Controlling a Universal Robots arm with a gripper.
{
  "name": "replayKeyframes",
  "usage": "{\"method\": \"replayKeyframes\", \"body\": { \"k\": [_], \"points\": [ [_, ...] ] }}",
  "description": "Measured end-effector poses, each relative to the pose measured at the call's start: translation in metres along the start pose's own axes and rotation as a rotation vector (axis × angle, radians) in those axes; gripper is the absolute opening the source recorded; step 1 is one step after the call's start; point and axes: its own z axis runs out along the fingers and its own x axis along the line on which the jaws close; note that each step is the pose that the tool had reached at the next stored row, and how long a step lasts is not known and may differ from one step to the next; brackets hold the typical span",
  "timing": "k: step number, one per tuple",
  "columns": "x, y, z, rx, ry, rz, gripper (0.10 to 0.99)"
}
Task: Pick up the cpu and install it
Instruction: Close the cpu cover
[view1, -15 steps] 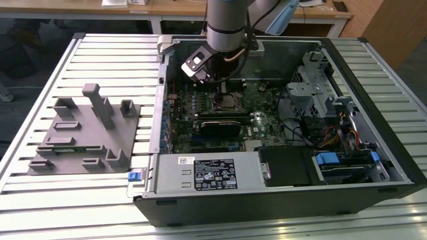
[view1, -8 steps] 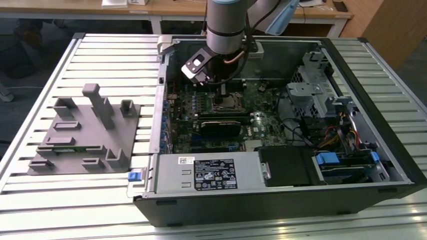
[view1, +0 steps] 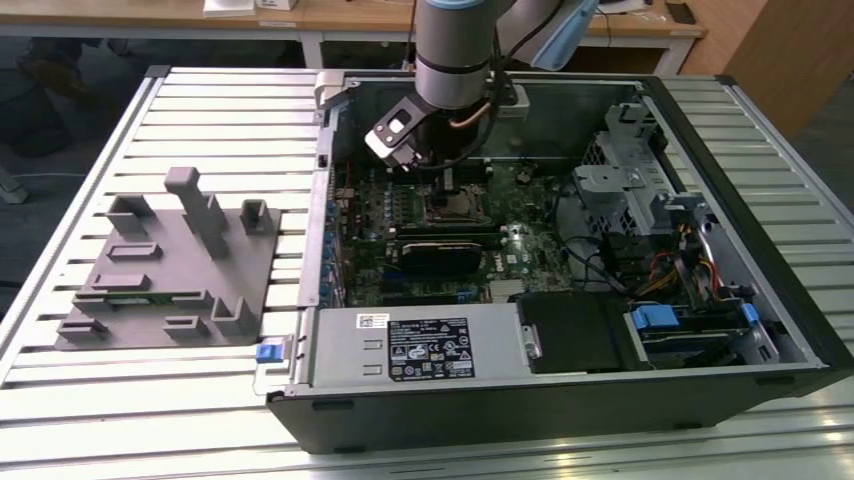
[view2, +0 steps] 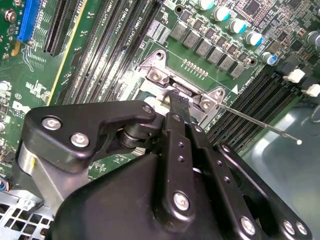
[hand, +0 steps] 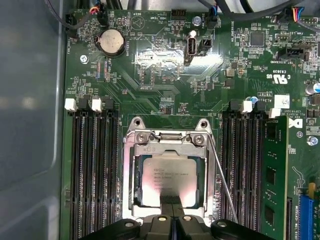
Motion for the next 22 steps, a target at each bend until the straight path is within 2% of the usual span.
{"method": "replayKeyframes", "body": {
  "k": [6, 9, 22],
  "points": [
    [0.0001, 0.0001, -0.0107, 0.000, -0.0001, 0.000, 0.106],
    [0.0001, 0.0009, -0.0107, 0.000, 0.0003, 0.000, 0.106],
    [0.0001, 0.0144, -0.0105, 0.000, 0.0002, 0.001, 0.106]
  ]
}}
